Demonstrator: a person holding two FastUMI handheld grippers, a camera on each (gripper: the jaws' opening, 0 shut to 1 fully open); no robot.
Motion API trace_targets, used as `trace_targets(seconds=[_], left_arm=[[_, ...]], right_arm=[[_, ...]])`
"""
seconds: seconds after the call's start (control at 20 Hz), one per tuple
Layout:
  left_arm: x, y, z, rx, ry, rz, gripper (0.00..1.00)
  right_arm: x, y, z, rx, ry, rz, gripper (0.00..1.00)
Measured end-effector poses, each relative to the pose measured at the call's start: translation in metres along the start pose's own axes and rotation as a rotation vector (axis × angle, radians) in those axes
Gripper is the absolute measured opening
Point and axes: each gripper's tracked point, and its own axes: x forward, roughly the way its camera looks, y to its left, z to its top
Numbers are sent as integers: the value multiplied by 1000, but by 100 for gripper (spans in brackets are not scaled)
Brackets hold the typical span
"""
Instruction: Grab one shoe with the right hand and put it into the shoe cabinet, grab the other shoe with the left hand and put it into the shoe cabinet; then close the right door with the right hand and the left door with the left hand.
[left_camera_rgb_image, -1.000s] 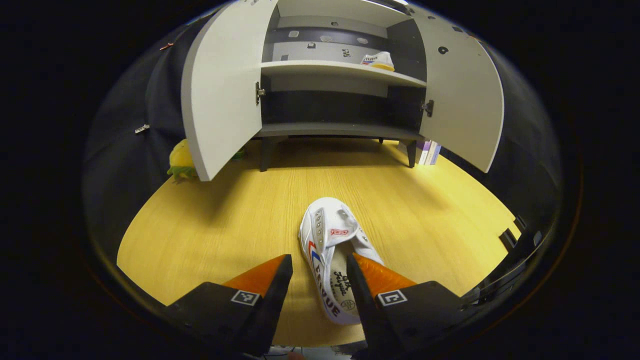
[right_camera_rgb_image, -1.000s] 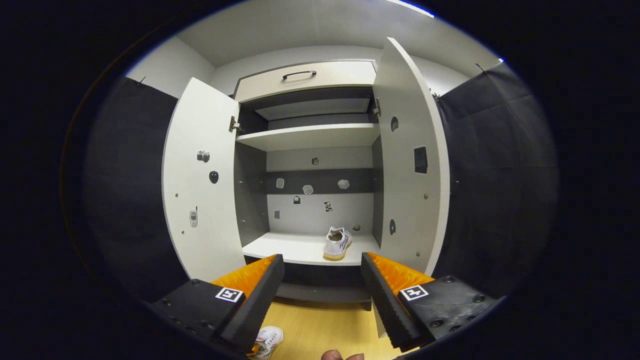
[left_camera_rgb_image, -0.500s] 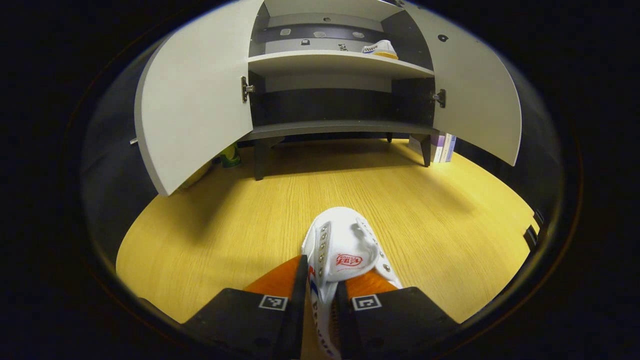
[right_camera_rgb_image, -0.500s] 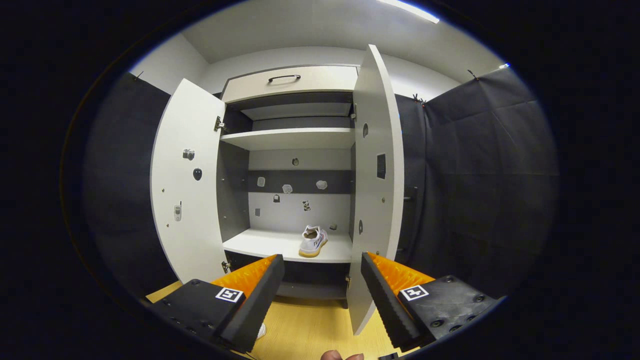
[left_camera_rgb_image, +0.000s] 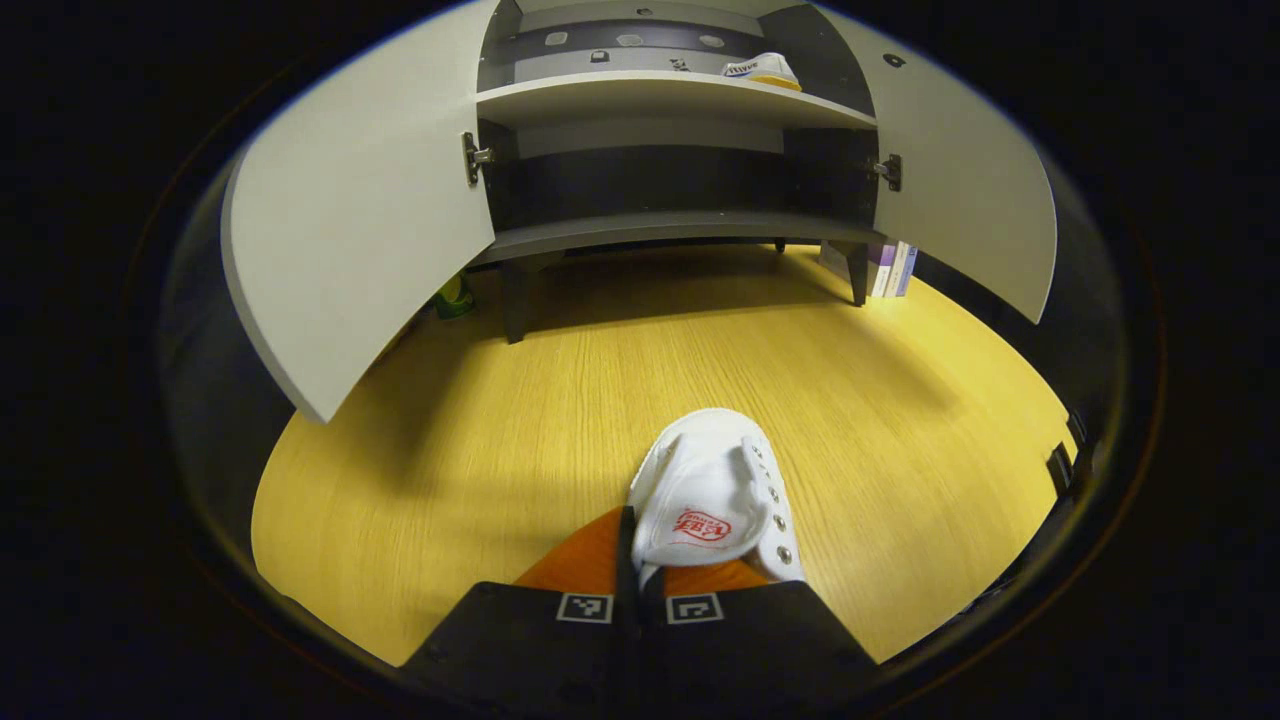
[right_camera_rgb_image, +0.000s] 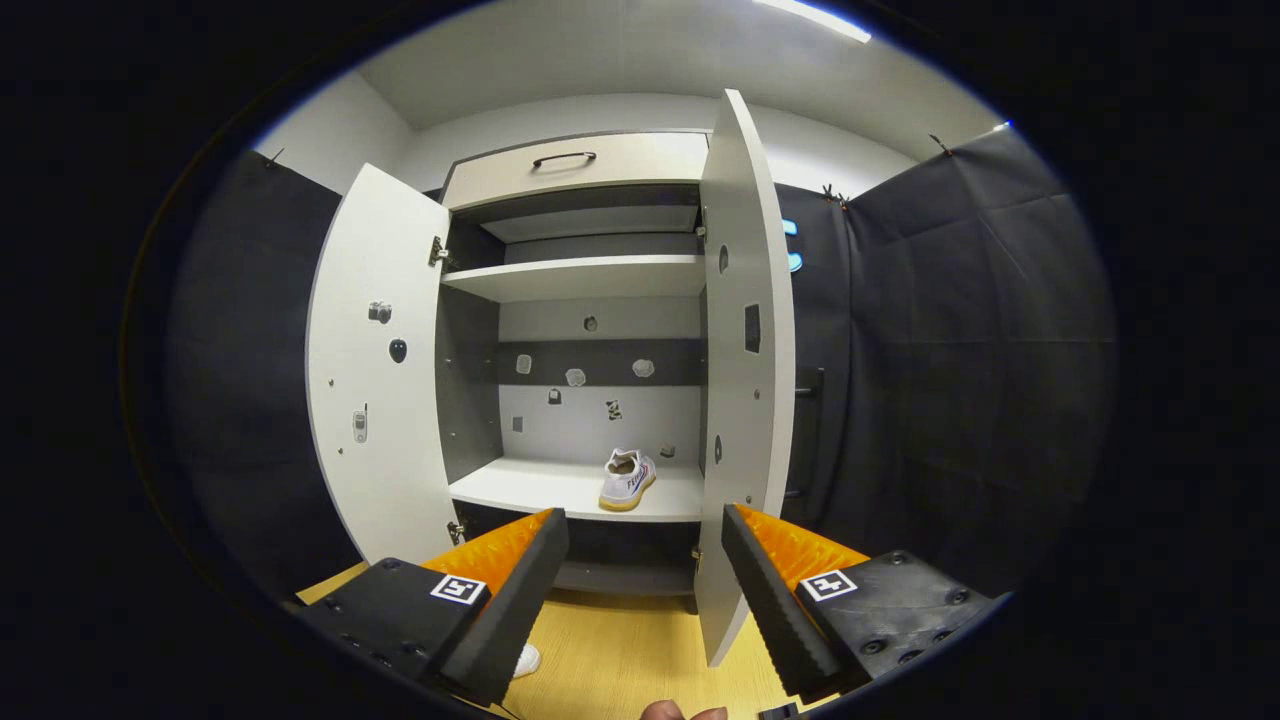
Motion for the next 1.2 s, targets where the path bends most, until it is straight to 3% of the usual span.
trace_targets(seconds=[0.35, 0.75, 1.2], left_arm=[[-61, -14, 74, -50, -58, 18, 5], [-120, -6, 227, -197, -165, 34, 5], [-101, 36, 390, -268, -294, 116, 5]], right_arm=[[-10, -16, 5, 30, -16, -4, 98], [-16, -43, 10, 63, -29, -26, 98], [-18, -66, 8, 95, -25, -50, 98]])
